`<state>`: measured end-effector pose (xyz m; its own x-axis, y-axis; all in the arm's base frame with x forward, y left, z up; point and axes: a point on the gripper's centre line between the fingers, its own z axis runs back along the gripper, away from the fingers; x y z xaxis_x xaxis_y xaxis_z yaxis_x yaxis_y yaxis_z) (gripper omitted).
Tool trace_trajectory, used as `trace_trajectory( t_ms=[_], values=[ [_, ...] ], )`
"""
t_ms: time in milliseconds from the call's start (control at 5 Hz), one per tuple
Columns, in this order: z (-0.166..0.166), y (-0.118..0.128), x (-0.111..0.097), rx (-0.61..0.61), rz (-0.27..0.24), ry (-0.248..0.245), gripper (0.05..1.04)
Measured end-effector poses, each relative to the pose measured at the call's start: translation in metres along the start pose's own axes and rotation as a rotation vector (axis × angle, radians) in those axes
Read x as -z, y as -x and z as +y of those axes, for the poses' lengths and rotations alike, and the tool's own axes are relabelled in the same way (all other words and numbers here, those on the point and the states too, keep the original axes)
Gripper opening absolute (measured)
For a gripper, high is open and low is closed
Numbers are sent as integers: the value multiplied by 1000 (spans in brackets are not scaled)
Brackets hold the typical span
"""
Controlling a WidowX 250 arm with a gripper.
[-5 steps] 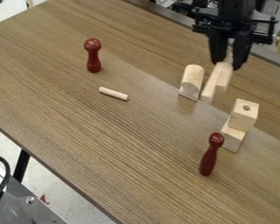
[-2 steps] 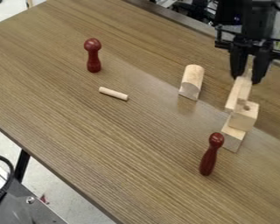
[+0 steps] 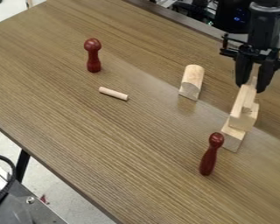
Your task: Put the two rectangular sticks on the two cubes
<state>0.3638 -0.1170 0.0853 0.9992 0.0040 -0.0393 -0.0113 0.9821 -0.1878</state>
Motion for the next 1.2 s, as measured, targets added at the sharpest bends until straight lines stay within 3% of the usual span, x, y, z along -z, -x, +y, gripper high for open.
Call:
trace_trajectory(
  t_ms=[600,800,1200],
  values=[
    [-4,0,3,-7,-3,-3,324],
    [-3,-2,3,-11,-11,-6,375],
    [0,2,10,-16,-6,-25,962]
  ],
)
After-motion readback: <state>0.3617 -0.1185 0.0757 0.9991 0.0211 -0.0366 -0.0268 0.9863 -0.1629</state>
